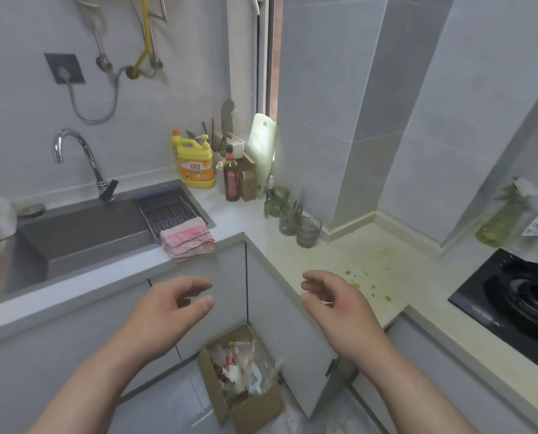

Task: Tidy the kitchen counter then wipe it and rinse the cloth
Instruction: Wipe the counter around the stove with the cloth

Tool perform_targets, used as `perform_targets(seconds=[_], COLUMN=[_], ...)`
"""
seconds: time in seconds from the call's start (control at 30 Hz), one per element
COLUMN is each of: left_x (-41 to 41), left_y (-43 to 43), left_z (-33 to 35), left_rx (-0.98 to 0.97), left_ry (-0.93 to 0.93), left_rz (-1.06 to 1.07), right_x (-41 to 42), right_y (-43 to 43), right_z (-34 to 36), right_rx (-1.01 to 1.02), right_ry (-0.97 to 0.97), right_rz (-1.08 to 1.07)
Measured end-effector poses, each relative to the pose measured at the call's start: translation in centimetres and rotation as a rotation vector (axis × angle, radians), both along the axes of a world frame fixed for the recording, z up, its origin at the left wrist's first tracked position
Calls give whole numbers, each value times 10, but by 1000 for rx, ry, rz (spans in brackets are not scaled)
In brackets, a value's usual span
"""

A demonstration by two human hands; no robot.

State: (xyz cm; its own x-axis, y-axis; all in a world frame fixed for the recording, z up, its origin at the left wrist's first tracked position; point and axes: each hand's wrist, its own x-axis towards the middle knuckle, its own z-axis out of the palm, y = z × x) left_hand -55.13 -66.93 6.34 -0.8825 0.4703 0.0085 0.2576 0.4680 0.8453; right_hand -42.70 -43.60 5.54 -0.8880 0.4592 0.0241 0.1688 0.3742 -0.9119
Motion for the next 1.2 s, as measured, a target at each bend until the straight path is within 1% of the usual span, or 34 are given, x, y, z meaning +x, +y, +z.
perform_targets(seconds=[0.27, 0.5, 0.87, 1.07, 1.2], left_x=[63, 79, 28, -10, -28], left_y=[-22, -57, -117, -142, -147], left_z=[0, 6, 19, 12, 6], left_rx=[13, 19, 47, 70, 77], left_ry=[14, 32, 84, 81, 57], left_rz=[69, 113, 129, 112, 97], right_x=[53, 56, 5, -31, -50], right_y=[-11, -36, -90, -125, -133], right_z=[-5, -1, 26, 22, 15], right_rx=[-28, -2, 103, 100, 108], right_ry=[-13, -17, 15, 16, -1], right_rz=[60, 117, 131, 118, 114])
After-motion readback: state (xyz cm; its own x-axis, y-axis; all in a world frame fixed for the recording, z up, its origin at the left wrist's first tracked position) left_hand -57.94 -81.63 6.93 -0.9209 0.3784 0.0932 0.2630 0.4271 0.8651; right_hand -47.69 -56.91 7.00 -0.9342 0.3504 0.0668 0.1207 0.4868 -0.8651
